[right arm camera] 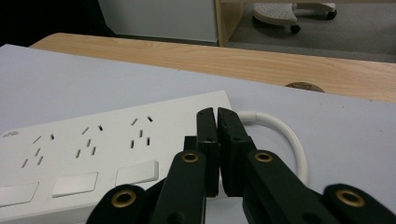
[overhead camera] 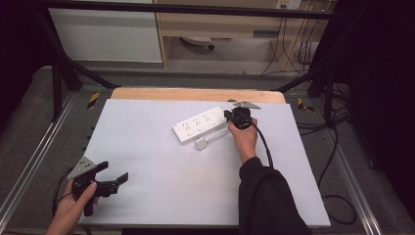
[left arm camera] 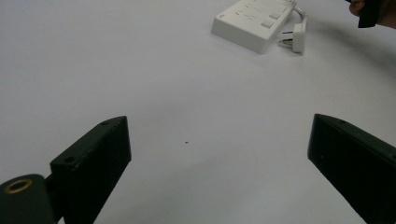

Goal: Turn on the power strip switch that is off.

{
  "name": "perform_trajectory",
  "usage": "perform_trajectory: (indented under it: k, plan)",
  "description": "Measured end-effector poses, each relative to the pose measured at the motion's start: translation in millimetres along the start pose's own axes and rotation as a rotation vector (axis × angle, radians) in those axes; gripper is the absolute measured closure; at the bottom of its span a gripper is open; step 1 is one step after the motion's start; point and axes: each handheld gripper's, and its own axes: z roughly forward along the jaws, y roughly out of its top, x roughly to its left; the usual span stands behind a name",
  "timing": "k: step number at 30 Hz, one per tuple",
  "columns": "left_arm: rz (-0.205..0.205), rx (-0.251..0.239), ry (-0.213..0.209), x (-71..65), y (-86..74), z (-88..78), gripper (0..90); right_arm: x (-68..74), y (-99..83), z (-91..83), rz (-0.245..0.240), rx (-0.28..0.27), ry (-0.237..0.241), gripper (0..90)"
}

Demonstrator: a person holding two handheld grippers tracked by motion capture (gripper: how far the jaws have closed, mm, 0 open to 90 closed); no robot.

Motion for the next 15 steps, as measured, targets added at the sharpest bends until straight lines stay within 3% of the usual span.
perform_trajectory:
  k: [15]
  plan:
    - [0.004,0.004,-0.002,-0.1,-0.2,0.4,6.1,5.8,-6.7,8.7,-0.015,0.026,0.017,90.0]
